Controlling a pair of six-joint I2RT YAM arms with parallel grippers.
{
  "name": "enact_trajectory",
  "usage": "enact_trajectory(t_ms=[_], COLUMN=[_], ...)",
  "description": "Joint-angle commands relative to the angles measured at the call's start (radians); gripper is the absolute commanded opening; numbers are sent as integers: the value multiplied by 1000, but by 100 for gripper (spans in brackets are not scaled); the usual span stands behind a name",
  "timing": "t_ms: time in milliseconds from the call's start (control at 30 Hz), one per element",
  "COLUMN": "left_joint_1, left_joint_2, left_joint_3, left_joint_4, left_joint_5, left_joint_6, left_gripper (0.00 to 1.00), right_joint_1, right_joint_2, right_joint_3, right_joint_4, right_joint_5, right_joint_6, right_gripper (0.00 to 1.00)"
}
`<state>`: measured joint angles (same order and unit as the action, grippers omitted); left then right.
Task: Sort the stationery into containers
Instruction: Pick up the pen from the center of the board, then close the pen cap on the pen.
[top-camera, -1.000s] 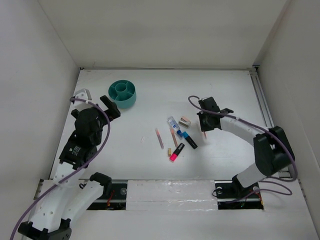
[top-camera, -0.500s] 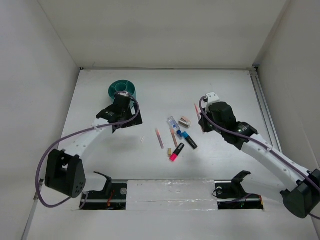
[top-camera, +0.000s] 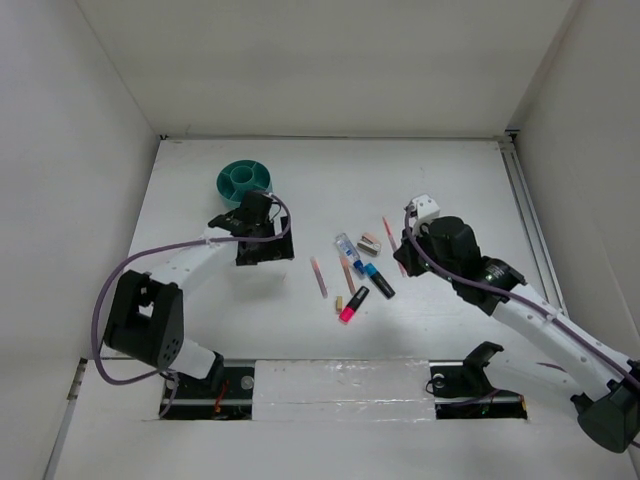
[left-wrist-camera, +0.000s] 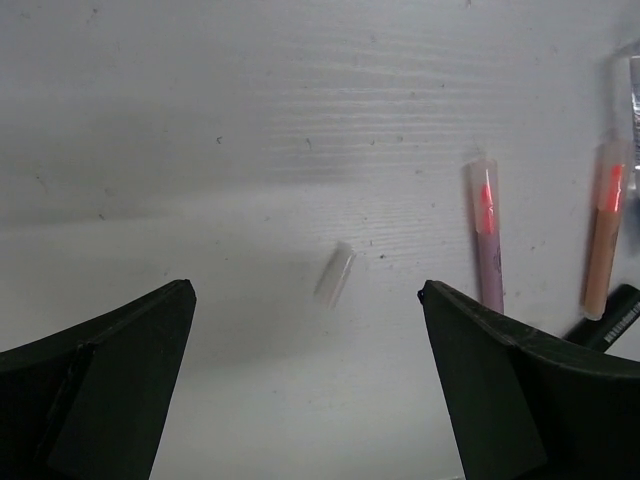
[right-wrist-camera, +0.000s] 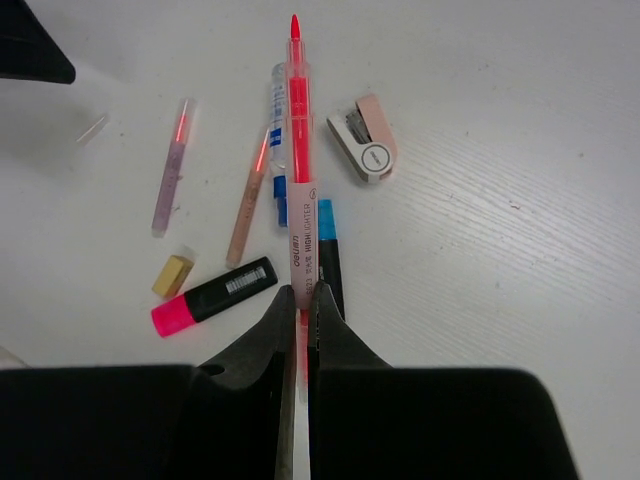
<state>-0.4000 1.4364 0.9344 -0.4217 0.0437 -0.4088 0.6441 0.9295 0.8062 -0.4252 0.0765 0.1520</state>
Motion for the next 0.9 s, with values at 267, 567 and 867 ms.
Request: enact_trajectory(t_ms=[267, 567, 867], left_joint_1=[-103, -125, -125], left_joint_2=[116, 171, 205], left_joint_3=[75, 77, 86], left_joint_4=[-74, -75, -75], left_joint_5=[-125, -136, -136], left_joint_6=[50, 59, 59], left_gripper=[94, 85, 72], right_joint_1=[29, 38, 39], right_joint_2=[-20, -11, 20], right_joint_3=[11, 11, 2], right_joint_4=[42, 42, 94], right_joint_5=[-40, -29, -47], right_joint_6=[-23, -23, -23], right_gripper=[0, 0, 0])
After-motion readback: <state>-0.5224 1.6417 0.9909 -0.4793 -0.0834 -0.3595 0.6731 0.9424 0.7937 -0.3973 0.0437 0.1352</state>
